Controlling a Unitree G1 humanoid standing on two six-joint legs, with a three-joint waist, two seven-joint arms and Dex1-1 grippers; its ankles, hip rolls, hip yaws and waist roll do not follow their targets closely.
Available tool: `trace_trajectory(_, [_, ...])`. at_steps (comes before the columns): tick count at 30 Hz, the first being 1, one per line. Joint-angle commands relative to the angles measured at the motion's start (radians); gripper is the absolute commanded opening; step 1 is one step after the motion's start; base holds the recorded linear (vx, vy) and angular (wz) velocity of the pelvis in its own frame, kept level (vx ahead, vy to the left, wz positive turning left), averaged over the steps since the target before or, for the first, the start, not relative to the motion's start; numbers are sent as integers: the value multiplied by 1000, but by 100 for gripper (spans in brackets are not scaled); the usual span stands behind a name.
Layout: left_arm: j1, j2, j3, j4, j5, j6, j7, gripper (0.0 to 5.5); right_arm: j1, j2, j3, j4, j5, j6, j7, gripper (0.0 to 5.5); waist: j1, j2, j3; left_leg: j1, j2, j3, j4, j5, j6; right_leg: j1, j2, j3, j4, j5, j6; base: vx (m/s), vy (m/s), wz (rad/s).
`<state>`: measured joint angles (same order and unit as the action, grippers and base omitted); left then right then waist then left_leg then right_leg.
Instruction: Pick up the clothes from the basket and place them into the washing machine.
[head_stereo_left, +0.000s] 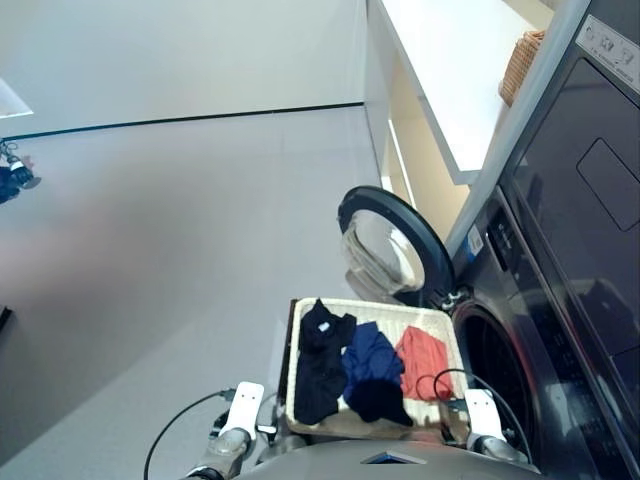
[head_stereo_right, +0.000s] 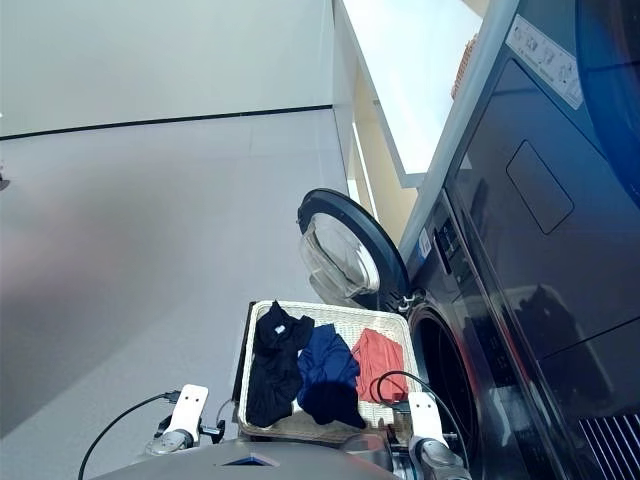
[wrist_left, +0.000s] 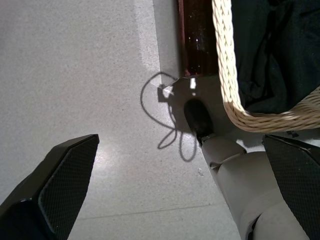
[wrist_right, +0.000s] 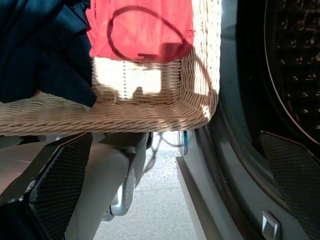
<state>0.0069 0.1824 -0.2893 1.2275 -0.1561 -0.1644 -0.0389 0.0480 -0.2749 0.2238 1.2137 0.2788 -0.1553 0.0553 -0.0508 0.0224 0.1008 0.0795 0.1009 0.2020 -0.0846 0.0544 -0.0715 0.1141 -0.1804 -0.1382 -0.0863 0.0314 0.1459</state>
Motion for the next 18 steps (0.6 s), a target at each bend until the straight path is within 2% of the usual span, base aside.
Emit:
trace_trajectory(1, [-80,20,-18,54,26,-10,-12,550,-80,-3,12,5,-10,-14,-1,550,18,-33,44,59,14,22,-3,-45,-20,4,-42,-39,-1,57,28,0,0,0])
trace_trajectory(11, [-81,18,-4,36,-18,-22,11,550,-83,1,20,-12,-8,-19,-19,550,28,-39,38,61,14,16,-3,-46,-20,11,-43,-44,-1,55,27,0,0,0])
trace_trajectory(17, [-70,15,-46,-137,-92,-46,25,550,-50,-3,37,-225,8,-48,-57,550,22,-36,51,59,12,14,-3,-43,-20,8,-44,-38,-1,59,30,0,0,0])
trace_trajectory(18, [-61,22,-64,-240,-141,-50,23,550,-39,-14,59,-320,9,-49,-51,550,20,-34,59,56,11,11,-3,-40,-19,8,-43,-36,-1,61,29,0,0,0])
